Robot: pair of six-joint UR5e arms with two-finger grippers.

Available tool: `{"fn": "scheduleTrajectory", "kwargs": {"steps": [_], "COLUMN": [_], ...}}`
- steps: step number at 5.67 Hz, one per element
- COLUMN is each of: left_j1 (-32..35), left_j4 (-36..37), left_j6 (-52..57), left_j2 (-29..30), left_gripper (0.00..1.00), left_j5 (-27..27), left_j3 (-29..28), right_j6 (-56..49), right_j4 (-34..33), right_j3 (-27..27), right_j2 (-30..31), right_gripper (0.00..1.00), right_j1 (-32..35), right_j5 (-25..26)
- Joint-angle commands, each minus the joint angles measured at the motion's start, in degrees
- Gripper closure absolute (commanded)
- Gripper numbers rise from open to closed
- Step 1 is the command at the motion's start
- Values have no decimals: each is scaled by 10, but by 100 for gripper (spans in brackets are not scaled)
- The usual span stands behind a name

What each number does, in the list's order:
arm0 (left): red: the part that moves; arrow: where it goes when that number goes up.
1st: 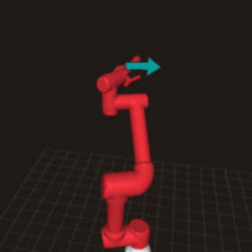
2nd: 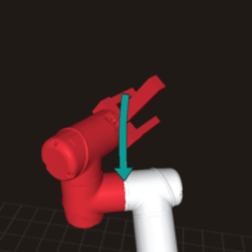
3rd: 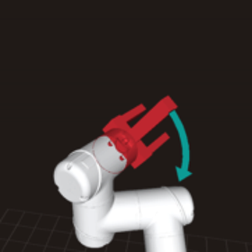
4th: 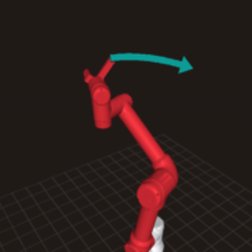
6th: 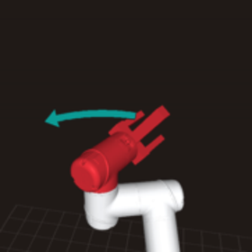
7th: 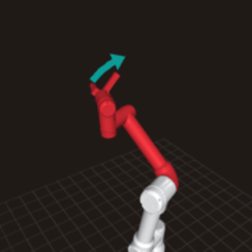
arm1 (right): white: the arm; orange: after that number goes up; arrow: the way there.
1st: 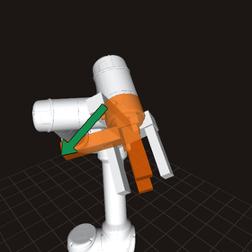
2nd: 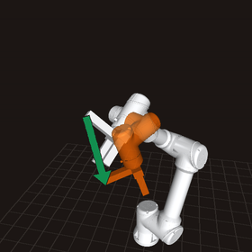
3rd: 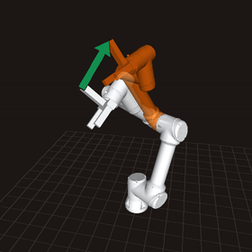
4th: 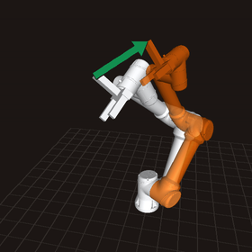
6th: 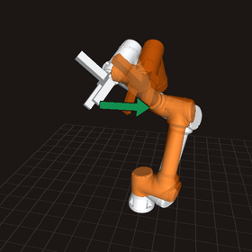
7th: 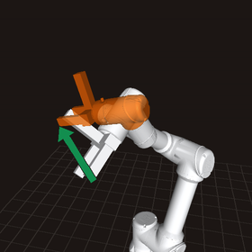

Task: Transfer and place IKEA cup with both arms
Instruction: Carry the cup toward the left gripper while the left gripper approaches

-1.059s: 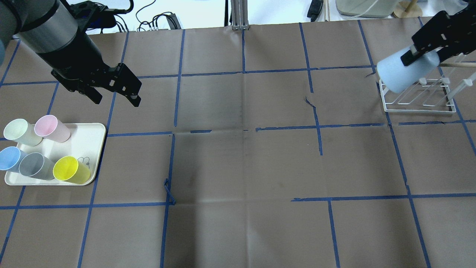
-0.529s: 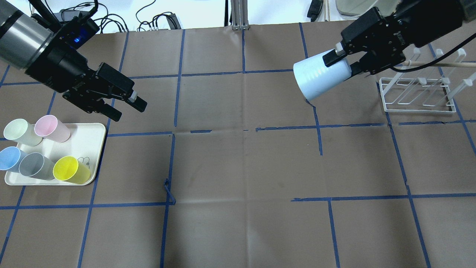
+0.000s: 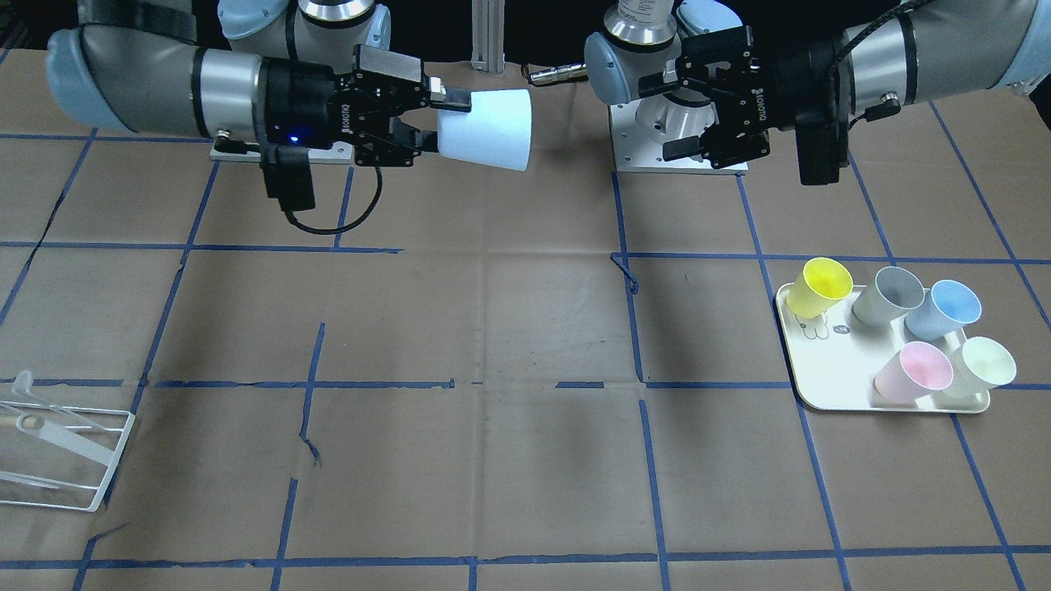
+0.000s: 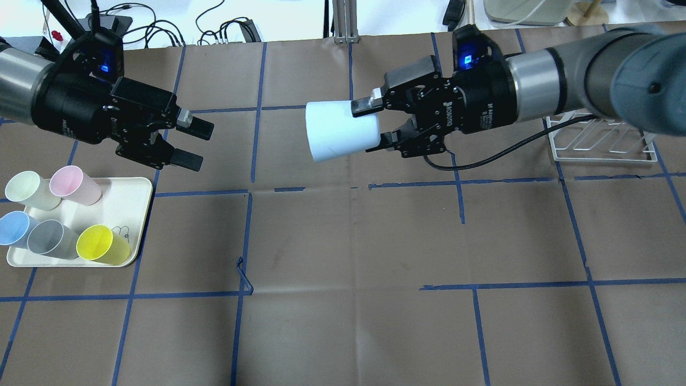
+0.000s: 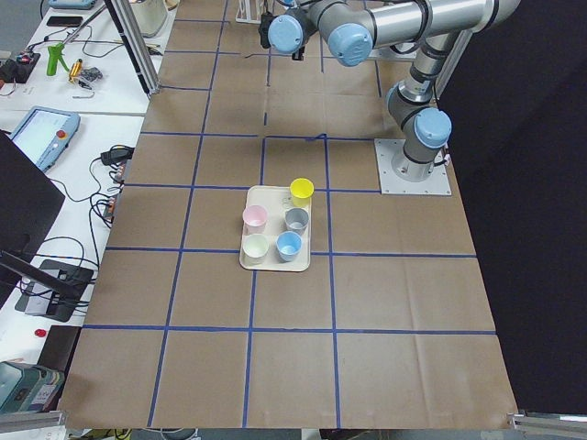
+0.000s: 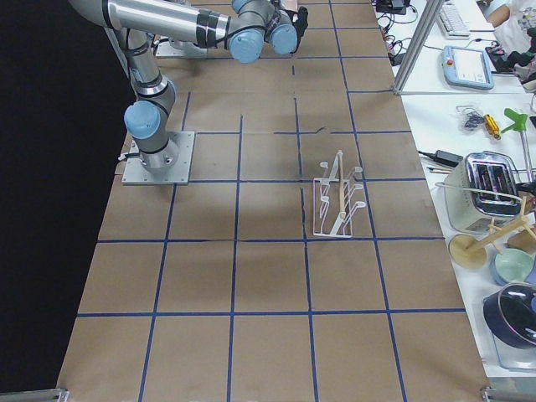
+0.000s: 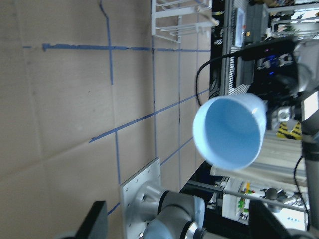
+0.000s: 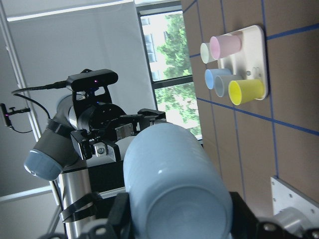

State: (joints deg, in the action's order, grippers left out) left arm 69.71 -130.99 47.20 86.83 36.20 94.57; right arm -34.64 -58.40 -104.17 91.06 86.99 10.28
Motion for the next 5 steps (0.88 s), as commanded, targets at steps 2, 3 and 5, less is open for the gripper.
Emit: {"fn": "scheduleTrajectory", "kwargs": {"steps": [2, 3, 5], "left_j1": [5, 18, 54], "left_j4": [-2, -5, -27], "left_j6": [10, 7, 4], "left_j2": [0, -2, -1], "left_gripper": [1, 1, 1], "left_j5": [-90, -104, -105], "left_j3": [8, 9, 11], "right_j6": [-46, -55, -55], "right_j4": [-2, -2, -2], "right_j3": [-66, -72, -72], "right_j2": [0, 1, 2], "right_gripper": [60, 60, 60], "right_j1": [46, 46, 47], "right_j5": [-98, -105, -111]}}
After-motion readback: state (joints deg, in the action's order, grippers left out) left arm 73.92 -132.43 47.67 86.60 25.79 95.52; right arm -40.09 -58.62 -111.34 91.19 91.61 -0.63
